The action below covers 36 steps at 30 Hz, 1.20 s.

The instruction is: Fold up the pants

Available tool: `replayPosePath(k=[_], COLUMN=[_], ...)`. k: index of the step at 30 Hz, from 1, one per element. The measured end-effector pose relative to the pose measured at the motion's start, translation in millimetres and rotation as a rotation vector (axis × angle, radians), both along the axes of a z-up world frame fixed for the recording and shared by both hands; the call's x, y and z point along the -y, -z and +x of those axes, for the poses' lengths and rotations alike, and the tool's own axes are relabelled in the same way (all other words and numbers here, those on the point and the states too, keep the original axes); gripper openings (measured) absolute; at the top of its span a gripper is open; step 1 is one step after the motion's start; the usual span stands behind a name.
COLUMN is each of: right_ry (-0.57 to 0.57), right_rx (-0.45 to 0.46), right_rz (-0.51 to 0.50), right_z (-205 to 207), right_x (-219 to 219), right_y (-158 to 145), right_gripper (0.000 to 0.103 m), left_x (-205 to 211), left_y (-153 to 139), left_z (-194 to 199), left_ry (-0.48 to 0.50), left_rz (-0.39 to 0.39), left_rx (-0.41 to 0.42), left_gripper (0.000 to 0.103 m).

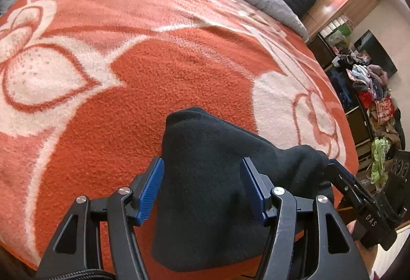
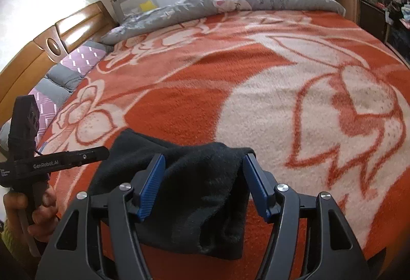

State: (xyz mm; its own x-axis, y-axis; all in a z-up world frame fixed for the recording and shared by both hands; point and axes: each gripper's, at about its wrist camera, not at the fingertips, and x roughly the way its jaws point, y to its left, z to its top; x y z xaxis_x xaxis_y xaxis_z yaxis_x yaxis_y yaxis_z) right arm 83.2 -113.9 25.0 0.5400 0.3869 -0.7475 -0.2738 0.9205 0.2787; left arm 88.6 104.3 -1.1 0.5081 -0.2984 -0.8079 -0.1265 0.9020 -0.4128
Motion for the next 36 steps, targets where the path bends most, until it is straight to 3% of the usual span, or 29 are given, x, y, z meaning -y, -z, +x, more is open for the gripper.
replayPosePath(k=[14,24,36], right_ry=[0.032,0.02,0.013], right_rx=[-0.106,-0.138,-0.168], right_rz=[-0.045,0.033,0.11], right_z=[-4.9,-1.5,-4.5], right_x=[17.0,34.1,37.0], right_y=[37.2,65.1,61.2], right_gripper=[0.066,0.072,0.073], left_x=[-3.9,-4.8,-3.3], left_y=[28.7,47.3,26.7], left_z=[13.1,19.0,-0.9], left_ry=[-0.021,-0.017,-0.001], left_rz=[-0.024,-0.025,-0.031], left_rx=[-0.066,-0.094,-0.076], left_gripper=[0.065,0.07,0.069])
